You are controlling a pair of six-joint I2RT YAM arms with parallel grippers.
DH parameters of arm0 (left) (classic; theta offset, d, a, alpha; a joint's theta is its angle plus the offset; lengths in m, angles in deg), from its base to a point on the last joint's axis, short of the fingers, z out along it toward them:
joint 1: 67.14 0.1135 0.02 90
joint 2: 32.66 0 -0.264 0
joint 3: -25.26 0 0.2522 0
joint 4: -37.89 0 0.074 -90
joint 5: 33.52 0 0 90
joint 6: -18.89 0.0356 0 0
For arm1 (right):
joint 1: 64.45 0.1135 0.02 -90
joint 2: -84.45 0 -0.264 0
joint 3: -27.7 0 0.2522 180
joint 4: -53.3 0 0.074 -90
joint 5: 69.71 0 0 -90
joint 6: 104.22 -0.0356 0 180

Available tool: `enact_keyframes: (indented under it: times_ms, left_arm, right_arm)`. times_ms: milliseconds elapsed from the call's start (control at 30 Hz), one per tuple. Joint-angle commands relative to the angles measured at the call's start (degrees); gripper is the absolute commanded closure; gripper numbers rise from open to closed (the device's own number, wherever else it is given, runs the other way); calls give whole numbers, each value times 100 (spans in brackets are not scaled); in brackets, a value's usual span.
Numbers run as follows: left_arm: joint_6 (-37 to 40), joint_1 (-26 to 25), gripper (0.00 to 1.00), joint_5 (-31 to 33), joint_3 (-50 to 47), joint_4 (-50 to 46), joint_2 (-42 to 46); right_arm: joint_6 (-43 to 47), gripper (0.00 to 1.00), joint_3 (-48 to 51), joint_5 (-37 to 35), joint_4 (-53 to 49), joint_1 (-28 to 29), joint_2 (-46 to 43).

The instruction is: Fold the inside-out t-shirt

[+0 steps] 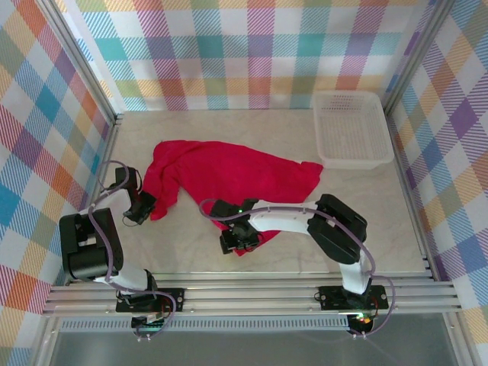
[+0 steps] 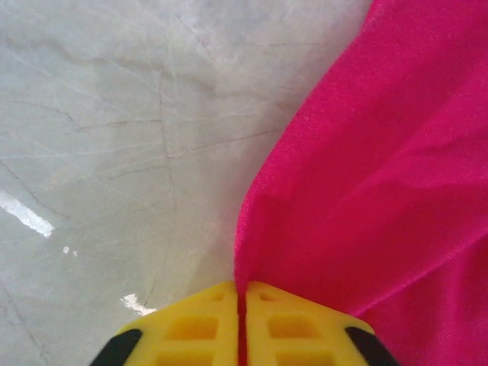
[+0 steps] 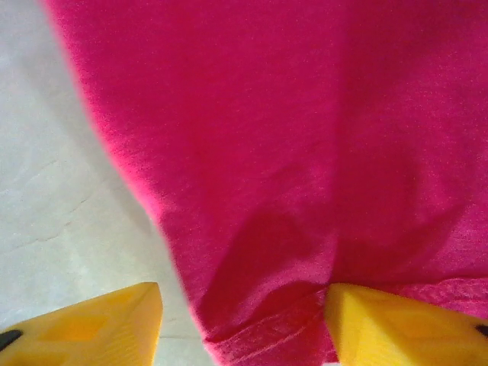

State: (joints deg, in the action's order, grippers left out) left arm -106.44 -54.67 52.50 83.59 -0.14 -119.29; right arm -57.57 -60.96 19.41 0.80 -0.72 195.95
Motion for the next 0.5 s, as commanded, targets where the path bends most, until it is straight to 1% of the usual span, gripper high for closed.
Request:
enact_keyframes:
  times_ms: [0,33,133,167,233,300,467]
  left_arm:
    - [-23,23,100,131,323,-298,209]
    - [-32,27,100,137,401,-375,278]
    - [-39,27,100,148,666,-622,521]
    - [-32,27,100,160,818,-753,624]
    - [-9,35,100,215,1167,-1023,828]
    - [-15,74,100,267,1644,-1336,997]
    - [-176,350,100,56,3139,-1856,1214]
  right_arm:
    - [-79,52,-83,-139,-28,-18,143]
    - [-72,60,-67,-165,-35,-18,144]
    - [-21,92,-93,-345,-196,-40,47]
    - [21,100,-146,-470,-343,-72,-55]
    - [164,100,-270,-756,-663,-212,-364]
    - [434,100,-436,-1012,-955,-507,-786]
    - [1531,100,-1268,-1581,-1475,-1629,-1838]
